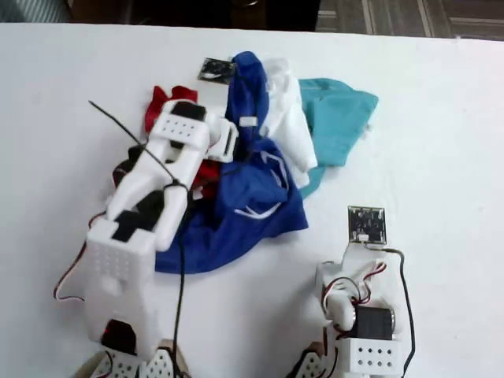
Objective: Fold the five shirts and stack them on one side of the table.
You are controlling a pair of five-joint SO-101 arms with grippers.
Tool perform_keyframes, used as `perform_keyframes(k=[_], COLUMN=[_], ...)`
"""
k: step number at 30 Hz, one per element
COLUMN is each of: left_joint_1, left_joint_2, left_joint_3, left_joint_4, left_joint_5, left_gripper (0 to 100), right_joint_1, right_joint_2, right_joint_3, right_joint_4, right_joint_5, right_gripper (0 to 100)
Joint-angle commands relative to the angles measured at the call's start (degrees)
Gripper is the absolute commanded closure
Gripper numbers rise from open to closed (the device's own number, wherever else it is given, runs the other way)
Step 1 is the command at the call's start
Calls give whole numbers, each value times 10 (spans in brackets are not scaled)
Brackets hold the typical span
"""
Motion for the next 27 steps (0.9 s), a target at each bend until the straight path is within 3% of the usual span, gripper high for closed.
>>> perform_keyframes(k=[1, 6, 10, 20, 27], left_joint_1=[-31, -113, -246, -593, -707], left_joint_2=[29, 40, 35, 40, 41], left_joint_3=[-68, -144, -208, -472, -552], left_joint_4=[89, 190, 235, 239, 238], left_joint_5=[-15, -17, -19, -147, -228], left_gripper=[964, 973, 973, 973, 973], right_joint_1=[4, 4, 4, 4, 4], right_joint_2=[1, 1, 1, 1, 1], right_joint_3=[5, 5, 5, 5, 5], right_joint_4=[-11, -11, -11, -11, -11], right_joint_5=[-4, -4, -4, -4, -4], right_gripper=[892, 892, 892, 892, 892])
